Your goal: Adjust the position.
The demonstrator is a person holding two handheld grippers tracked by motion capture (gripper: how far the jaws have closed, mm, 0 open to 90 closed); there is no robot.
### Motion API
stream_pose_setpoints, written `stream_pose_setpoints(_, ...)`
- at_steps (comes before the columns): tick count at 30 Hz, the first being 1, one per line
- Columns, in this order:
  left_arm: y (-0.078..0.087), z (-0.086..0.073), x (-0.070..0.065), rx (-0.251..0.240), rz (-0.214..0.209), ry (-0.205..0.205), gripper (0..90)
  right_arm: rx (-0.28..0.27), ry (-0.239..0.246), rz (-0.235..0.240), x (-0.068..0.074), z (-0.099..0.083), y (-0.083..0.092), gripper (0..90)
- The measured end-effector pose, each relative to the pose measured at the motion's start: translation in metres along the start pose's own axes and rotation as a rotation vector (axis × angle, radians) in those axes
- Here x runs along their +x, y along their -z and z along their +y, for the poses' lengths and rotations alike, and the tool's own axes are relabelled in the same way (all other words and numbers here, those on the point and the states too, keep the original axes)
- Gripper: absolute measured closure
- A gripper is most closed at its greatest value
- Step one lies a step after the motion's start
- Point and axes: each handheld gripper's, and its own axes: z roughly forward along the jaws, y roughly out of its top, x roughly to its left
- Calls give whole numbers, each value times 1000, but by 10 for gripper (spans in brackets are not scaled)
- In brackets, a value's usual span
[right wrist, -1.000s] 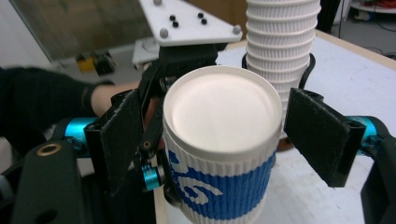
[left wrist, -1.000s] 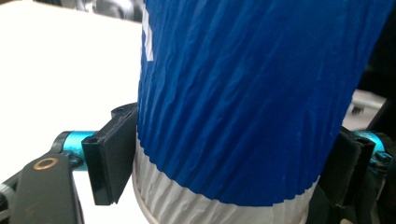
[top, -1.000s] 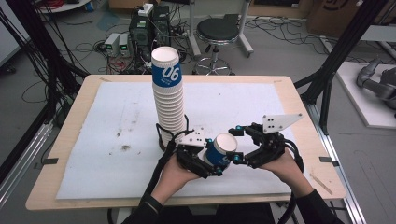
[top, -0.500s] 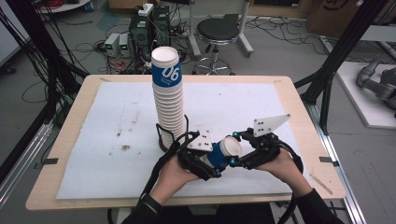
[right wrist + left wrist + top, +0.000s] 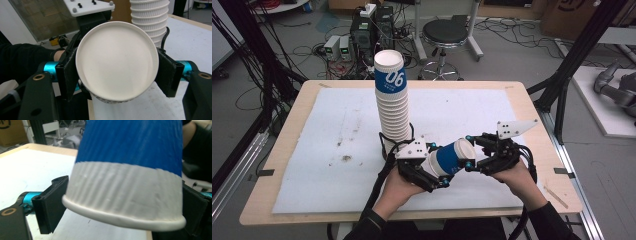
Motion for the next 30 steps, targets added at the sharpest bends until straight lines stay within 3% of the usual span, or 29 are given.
stream_pose_setpoints(1,2,1,1,-7,-16,1,160,-6,2,-4,1,0,-1,296)
stream_pose_setpoints(10,7,8,3,73,-31,-23,200,14,-5,20,-3,-3,0,295)
stream_pose_setpoints(15,12,13,3,125,-29,-28,206,85,36,17,1,-2,0,222)
stream_pose_setpoints(17,13,14,3,155,-16,-53,211,107,62,-6,3,0,-1,220)
stream_pose_setpoints(24,10,19,-2,285,11,-127,215,172,83,-41,7,2,-8,218)
stream_pose_setpoints(30,11,20,-3,283,5,-132,215,217,112,-51,7,-2,-13,276)
